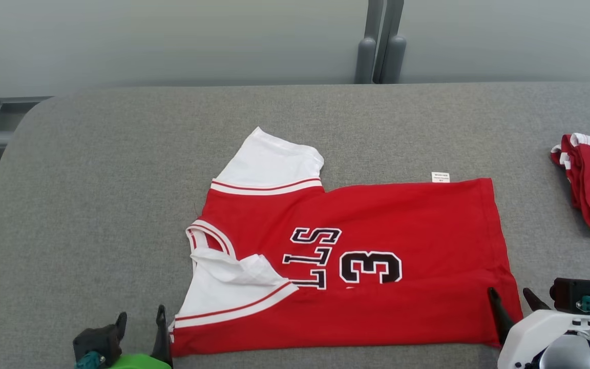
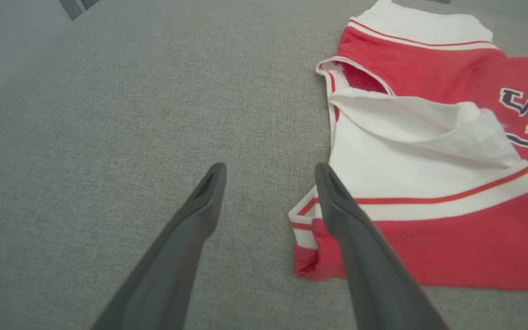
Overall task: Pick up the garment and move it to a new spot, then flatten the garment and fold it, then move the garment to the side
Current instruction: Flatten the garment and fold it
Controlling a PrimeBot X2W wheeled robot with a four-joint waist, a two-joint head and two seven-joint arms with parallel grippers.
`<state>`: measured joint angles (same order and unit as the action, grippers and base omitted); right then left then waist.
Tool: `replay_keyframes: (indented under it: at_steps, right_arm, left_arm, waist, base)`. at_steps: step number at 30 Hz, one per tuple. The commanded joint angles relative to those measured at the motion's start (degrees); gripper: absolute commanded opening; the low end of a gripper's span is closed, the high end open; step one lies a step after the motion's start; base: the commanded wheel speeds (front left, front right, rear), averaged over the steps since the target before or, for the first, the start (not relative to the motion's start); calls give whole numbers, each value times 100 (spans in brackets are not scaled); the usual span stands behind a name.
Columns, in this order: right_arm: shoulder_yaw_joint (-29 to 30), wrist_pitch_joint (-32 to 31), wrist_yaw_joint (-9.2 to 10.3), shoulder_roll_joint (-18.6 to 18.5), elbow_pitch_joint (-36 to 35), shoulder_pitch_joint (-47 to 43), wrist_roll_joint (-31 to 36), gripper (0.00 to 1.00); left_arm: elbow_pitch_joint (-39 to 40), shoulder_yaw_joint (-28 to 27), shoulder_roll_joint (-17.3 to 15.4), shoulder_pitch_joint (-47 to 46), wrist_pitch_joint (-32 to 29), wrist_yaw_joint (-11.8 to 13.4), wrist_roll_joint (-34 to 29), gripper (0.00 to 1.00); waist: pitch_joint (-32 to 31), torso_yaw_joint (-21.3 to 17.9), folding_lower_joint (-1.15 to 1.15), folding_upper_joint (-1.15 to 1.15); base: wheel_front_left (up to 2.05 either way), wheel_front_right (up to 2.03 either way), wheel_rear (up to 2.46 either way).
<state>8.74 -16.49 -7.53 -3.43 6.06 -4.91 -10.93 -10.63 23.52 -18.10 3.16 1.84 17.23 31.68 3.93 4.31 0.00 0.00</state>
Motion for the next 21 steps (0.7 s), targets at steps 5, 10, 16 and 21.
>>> replay_keyframes:
  at_steps: [5, 10, 16, 21]
  right_arm:
    - [-70, 602, 9, 32, 158, 136, -72, 100]
    - [-166, 1168, 9, 38, 239, 158, -96, 100]
    - [-207, 1753, 9, 44, 361, 286, -201, 100]
    - [-450, 2240, 7, 44, 570, 498, -264, 100]
  left_arm:
    - [-42, -318, 81, -137, 876, -179, 101, 100]
    - [-49, -422, 195, -278, 1256, -499, 38, 100]
    - [-30, -487, 126, -395, 1342, -1035, -137, 100]
    - [28, -723, 223, -503, 1330, -1305, -270, 100]
  waist:
    - [-236, 6, 0, 0]
    - [-423, 46, 0, 0]
    - [-558, 22, 0, 0]
    - [-615, -11, 0, 0]
  base:
    - [0, 0, 0]
    - [0, 0, 0]
    - [0, 0, 0]
    - [0, 0, 0]
